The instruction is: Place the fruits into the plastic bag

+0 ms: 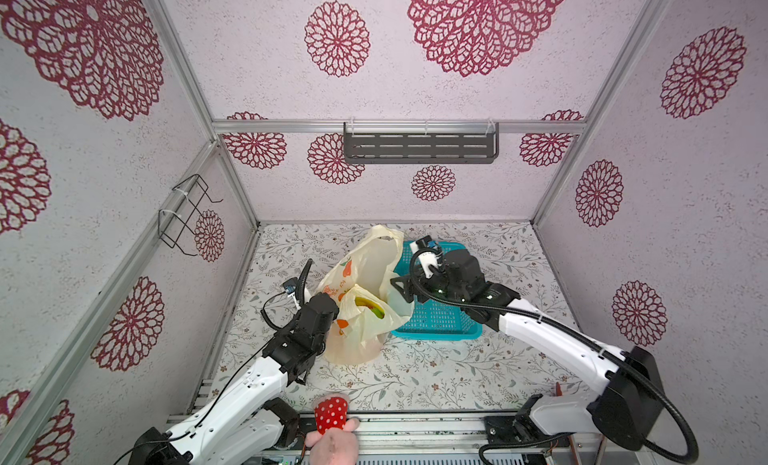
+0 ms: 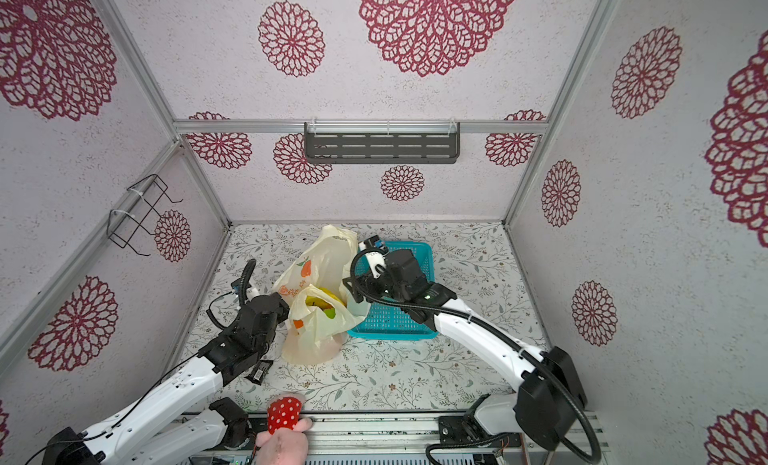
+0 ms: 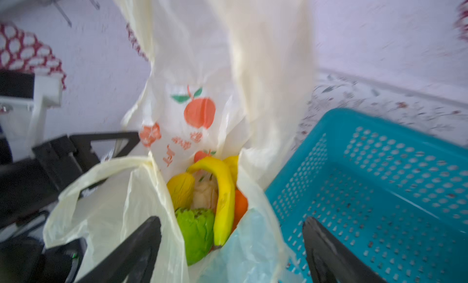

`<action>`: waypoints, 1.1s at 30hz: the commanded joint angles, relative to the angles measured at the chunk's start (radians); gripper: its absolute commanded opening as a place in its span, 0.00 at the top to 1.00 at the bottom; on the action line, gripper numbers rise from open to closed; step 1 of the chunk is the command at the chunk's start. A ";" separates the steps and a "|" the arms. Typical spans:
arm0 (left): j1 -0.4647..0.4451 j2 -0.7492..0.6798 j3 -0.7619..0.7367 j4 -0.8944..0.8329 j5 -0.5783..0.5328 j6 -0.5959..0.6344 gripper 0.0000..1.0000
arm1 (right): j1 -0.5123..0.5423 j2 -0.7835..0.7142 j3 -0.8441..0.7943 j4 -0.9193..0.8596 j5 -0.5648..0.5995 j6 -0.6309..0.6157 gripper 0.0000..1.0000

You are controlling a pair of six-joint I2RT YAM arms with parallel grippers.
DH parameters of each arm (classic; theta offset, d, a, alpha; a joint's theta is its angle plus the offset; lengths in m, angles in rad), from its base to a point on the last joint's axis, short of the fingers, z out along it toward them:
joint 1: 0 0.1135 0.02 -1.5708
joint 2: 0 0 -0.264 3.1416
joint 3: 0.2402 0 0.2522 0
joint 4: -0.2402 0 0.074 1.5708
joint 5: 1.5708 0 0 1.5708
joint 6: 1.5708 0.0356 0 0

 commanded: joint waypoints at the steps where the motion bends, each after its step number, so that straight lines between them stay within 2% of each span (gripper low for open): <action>1: 0.002 0.022 0.028 0.088 0.071 0.052 1.00 | -0.070 -0.098 -0.080 0.121 0.180 0.092 0.11; 6: 0.003 0.122 0.094 0.171 0.167 0.129 1.00 | -0.160 -0.205 -0.195 0.158 0.328 0.200 0.09; 9: 0.003 0.210 0.172 0.178 0.224 0.167 0.86 | -0.201 -0.218 -0.207 0.104 0.329 0.217 0.09; 11: 0.002 0.260 0.234 0.156 0.250 0.182 0.74 | -0.216 -0.227 -0.214 0.079 0.340 0.217 0.09; 12: 0.003 0.274 0.257 0.143 0.257 0.189 0.40 | -0.221 -0.231 -0.216 0.069 0.350 0.218 0.09; 13: 0.003 0.284 0.277 0.137 0.268 0.208 0.01 | -0.229 -0.238 -0.219 0.057 0.366 0.220 0.09; 15: 0.002 0.282 0.308 0.103 0.260 0.222 0.02 | -0.244 -0.246 -0.220 0.029 0.399 0.226 0.09; 18: 0.002 0.235 0.339 0.016 0.184 0.236 0.03 | -0.274 -0.262 -0.229 0.007 0.426 0.231 0.09; 22: 0.001 0.114 0.349 -0.121 0.031 0.238 0.03 | -0.309 -0.281 -0.247 -0.013 0.474 0.243 0.09; 26: 0.016 -0.041 0.324 -0.231 -0.141 0.245 0.02 | -0.333 -0.302 -0.271 -0.039 0.582 0.227 0.08; 30: 0.140 -0.123 0.281 -0.344 -0.221 0.246 0.03 | -0.363 -0.338 -0.359 -0.012 0.773 0.183 0.06; 33: 0.284 -0.145 0.213 -0.396 -0.257 0.217 0.02 | -0.380 -0.374 -0.510 0.166 0.887 0.072 0.04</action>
